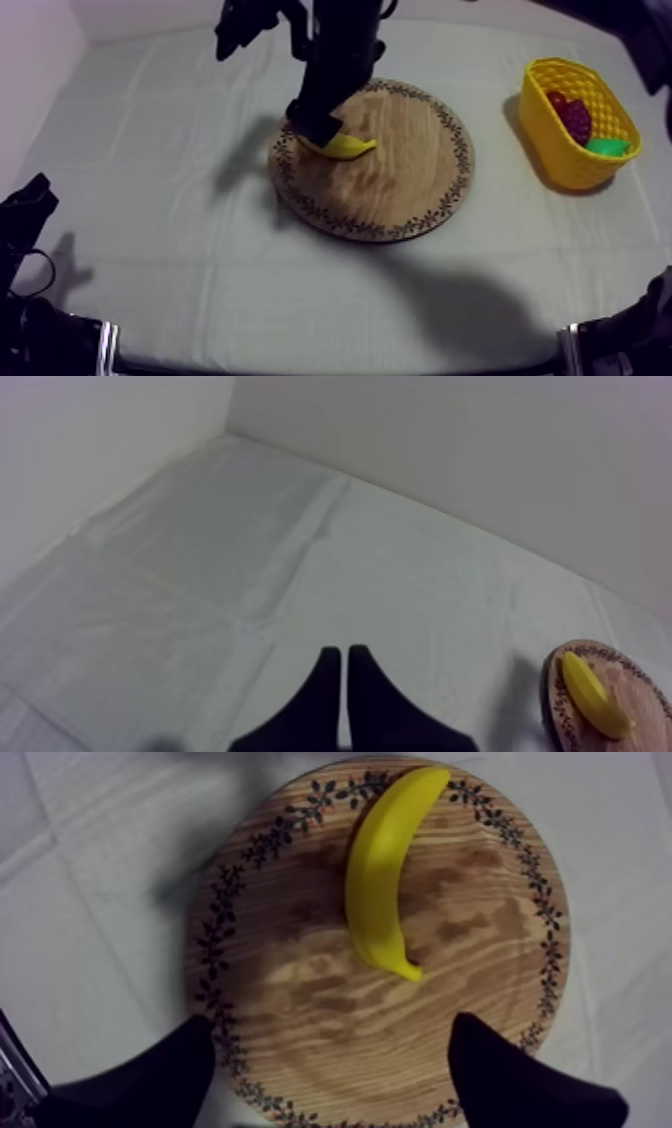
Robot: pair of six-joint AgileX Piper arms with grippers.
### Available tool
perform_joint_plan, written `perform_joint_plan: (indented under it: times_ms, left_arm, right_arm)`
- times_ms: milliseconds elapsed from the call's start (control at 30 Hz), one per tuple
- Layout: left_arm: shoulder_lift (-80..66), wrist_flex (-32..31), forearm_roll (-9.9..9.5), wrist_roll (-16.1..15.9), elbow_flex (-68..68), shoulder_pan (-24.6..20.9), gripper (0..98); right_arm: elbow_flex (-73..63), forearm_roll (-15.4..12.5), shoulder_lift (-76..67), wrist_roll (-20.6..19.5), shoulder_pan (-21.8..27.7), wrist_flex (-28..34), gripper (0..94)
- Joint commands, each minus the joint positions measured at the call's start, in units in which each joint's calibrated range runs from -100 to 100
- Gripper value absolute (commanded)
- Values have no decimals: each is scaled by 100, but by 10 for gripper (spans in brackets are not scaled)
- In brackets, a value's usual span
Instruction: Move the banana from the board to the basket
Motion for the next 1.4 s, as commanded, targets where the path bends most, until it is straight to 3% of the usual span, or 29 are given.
perform_joint_plan:
  times_ms: [0,1000,1367]
  left_arm:
    - [0,-1,-2,1,-1,1,1]
    - [0,-1,-2,1,-1,1,1]
    - [0,-1,-2,-1,-1,1,1]
  right_arm:
    - [-172,-23,334,-14,1,-3,692]
    - [-2909,-110,3009,7,317,221,679]
    - [-2846,-133,3135,24,289,258,410]
